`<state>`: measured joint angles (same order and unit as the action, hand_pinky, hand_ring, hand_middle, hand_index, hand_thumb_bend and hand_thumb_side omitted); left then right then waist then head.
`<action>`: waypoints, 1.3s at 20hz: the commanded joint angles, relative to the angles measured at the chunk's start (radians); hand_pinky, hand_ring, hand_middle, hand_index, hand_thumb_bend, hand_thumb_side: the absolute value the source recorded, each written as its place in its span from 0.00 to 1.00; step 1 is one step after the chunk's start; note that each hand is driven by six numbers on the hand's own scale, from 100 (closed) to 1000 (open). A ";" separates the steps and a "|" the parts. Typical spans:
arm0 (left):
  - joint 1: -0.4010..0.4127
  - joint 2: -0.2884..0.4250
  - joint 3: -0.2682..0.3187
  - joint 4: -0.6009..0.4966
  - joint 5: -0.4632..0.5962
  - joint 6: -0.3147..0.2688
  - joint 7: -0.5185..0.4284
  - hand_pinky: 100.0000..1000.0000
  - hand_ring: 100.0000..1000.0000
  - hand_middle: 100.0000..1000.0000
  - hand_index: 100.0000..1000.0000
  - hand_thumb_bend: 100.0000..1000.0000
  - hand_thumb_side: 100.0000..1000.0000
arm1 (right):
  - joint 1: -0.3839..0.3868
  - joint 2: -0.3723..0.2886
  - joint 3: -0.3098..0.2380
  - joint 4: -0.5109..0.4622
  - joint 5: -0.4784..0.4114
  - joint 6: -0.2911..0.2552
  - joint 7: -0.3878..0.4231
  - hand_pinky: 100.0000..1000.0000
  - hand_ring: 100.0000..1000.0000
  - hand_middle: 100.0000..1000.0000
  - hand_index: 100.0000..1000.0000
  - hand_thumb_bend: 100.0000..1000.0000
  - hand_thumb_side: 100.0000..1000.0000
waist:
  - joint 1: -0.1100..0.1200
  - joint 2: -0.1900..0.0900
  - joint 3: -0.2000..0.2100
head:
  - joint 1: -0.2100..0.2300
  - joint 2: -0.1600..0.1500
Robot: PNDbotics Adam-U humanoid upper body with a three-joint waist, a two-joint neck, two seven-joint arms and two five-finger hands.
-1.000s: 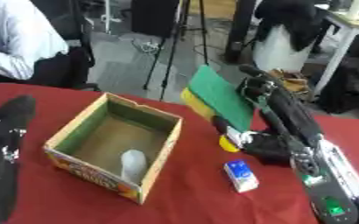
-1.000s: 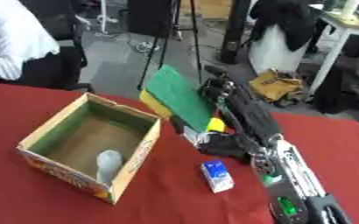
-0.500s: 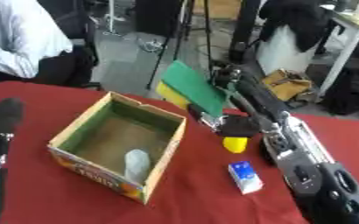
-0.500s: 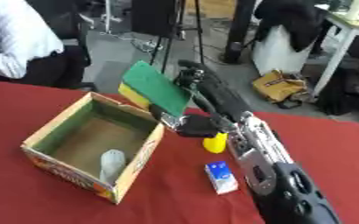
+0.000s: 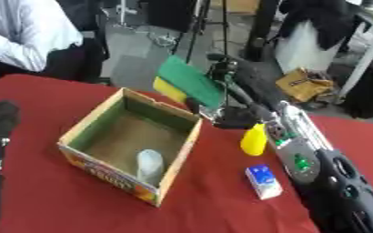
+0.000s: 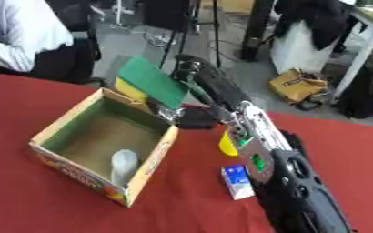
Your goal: Pick up objects on the table and place them in the box.
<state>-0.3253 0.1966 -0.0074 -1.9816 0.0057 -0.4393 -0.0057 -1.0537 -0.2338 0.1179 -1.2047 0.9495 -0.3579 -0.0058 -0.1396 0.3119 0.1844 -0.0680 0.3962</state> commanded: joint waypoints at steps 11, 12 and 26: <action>-0.041 -0.018 -0.023 -0.018 0.037 -0.005 -0.036 1.00 0.94 0.87 0.81 0.00 0.86 | -0.108 -0.042 -0.048 0.190 0.091 -0.046 -0.030 0.95 0.94 0.46 0.58 0.17 0.94 | 0.012 0.009 0.104 | -0.102 -0.070; -0.043 -0.020 -0.025 -0.018 0.039 -0.005 -0.037 1.00 0.94 0.87 0.81 0.00 0.86 | -0.112 -0.044 -0.052 0.201 0.095 -0.050 -0.034 0.95 0.94 0.46 0.58 0.18 0.93 | 0.013 0.013 0.111 | -0.109 -0.074; -0.075 -0.035 -0.041 -0.018 0.067 -0.014 -0.068 1.00 0.94 0.87 0.81 0.00 0.87 | -0.158 -0.078 -0.094 0.309 0.163 -0.099 -0.149 0.95 0.94 0.45 0.57 0.17 0.92 | 0.012 0.076 0.182 | -0.191 -0.120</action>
<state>-0.3874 0.1613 -0.0442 -1.9816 0.0677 -0.4514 -0.0697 -1.1847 -0.2862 0.0330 -0.8939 1.1035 -0.4509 -0.1386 -0.1386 0.4064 0.3647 -0.2527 0.2914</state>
